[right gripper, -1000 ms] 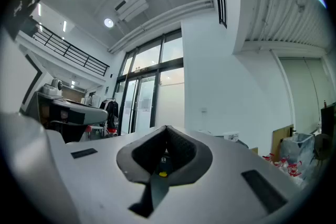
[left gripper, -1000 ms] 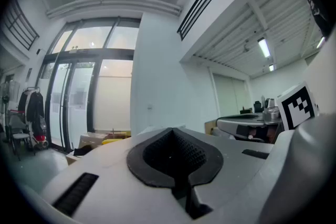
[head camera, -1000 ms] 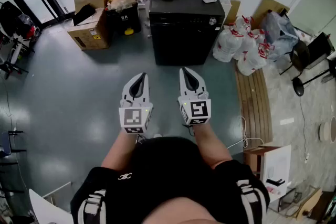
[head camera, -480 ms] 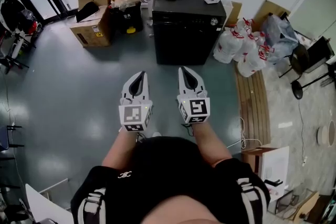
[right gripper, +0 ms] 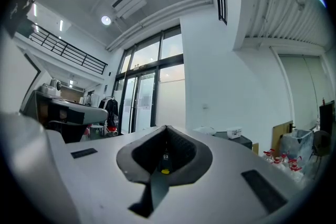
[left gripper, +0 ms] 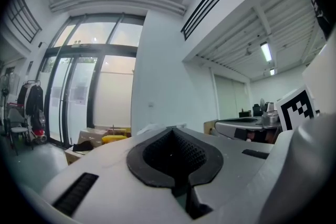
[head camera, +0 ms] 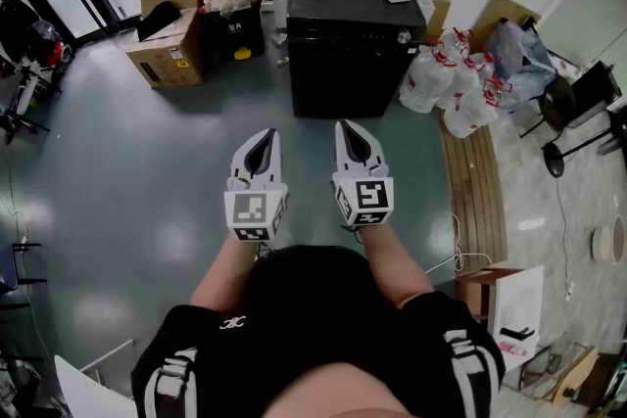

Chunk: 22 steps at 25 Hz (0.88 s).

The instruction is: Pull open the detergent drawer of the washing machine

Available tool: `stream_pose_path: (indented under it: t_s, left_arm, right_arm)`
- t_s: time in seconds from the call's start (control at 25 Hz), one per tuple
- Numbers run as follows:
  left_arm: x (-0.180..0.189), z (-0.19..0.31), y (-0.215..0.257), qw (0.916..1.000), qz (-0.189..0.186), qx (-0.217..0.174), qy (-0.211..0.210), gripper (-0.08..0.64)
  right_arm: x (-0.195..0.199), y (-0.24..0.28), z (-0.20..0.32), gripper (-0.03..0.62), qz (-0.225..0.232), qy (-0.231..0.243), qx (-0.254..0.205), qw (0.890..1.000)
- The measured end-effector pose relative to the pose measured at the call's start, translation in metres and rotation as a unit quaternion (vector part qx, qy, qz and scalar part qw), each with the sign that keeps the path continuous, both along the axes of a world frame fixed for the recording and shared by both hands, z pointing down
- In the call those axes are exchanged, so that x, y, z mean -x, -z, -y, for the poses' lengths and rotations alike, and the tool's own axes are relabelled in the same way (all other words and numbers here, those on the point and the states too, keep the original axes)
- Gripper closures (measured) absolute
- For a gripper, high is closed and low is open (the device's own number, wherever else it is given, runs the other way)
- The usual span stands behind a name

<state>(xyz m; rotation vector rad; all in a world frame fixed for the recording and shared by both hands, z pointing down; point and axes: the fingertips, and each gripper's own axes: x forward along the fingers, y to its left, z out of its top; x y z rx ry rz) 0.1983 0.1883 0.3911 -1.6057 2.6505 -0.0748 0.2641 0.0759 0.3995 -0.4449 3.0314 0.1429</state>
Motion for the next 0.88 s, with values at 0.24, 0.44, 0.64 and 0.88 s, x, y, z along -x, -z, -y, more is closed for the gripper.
stream_pose_path:
  t_s: [0.24,0.44,0.64,0.88]
  left_arm:
    - [0.03,-0.01,-0.001,0.9998,0.012,0.003,-0.013,0.56]
    - [0.049,-0.011,-0.007,0.9998,0.008,0.01,-0.012,0.558]
    - [0.071,-0.002,-0.009,0.9999,0.0,0.008,-0.007,0.558]
    - [0.103,0.02,-0.016,1.0,0.004,0.002,0.008,0.558]
  right_arm:
    - [0.025,-0.002,-0.015,0.591,-0.001,-0.011,-0.003,1.0]
    - [0.04,-0.005,-0.015,0.591,-0.003,-0.013,0.002,1.0]
    - [0.062,-0.005,-0.005,0.591,-0.003,-0.008,0.0,1.0]
    - [0.094,-0.007,0.025,0.591,0.006,-0.001,-0.008,1.0]
